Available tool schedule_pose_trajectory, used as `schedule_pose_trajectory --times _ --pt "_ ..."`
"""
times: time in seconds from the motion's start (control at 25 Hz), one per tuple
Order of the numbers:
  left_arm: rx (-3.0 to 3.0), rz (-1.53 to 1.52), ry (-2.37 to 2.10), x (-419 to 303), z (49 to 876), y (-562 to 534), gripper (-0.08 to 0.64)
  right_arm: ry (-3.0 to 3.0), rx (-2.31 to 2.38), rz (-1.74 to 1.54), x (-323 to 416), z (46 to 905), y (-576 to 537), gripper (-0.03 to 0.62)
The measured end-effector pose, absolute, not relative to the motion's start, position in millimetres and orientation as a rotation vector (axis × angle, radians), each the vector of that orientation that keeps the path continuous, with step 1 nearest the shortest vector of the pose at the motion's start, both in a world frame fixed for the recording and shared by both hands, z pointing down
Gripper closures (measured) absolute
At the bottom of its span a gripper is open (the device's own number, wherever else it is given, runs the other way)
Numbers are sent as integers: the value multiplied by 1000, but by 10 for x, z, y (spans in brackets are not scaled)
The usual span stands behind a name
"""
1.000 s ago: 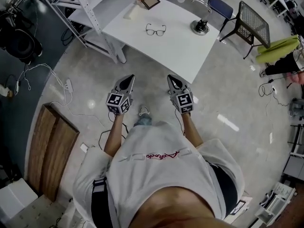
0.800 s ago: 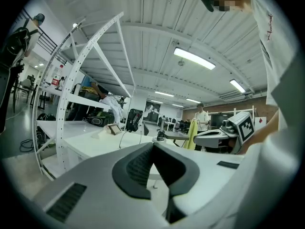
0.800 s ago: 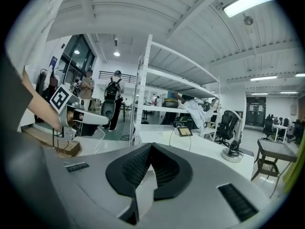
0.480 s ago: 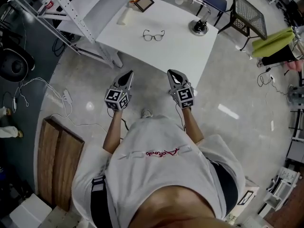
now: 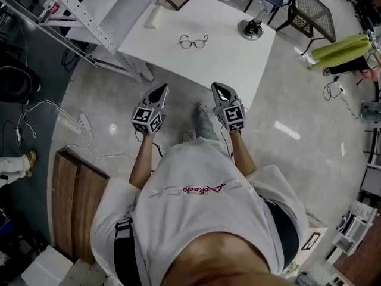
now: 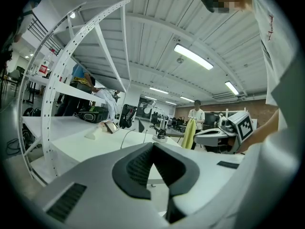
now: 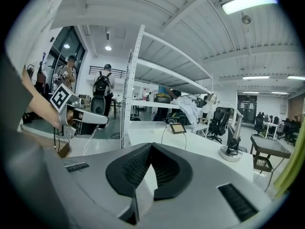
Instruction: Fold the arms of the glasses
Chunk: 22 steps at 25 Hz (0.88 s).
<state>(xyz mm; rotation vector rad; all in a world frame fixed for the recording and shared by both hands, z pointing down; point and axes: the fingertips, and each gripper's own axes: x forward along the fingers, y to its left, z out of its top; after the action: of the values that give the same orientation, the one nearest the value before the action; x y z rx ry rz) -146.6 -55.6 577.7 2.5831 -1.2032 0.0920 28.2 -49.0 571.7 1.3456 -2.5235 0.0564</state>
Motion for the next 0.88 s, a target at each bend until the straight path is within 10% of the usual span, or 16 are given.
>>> schedule_pose_trajectory --times 0.88 --pt "2515 115 -1267 -1417 5866 -1744 535 -2524 1318 95 469 5833 -1789 570"
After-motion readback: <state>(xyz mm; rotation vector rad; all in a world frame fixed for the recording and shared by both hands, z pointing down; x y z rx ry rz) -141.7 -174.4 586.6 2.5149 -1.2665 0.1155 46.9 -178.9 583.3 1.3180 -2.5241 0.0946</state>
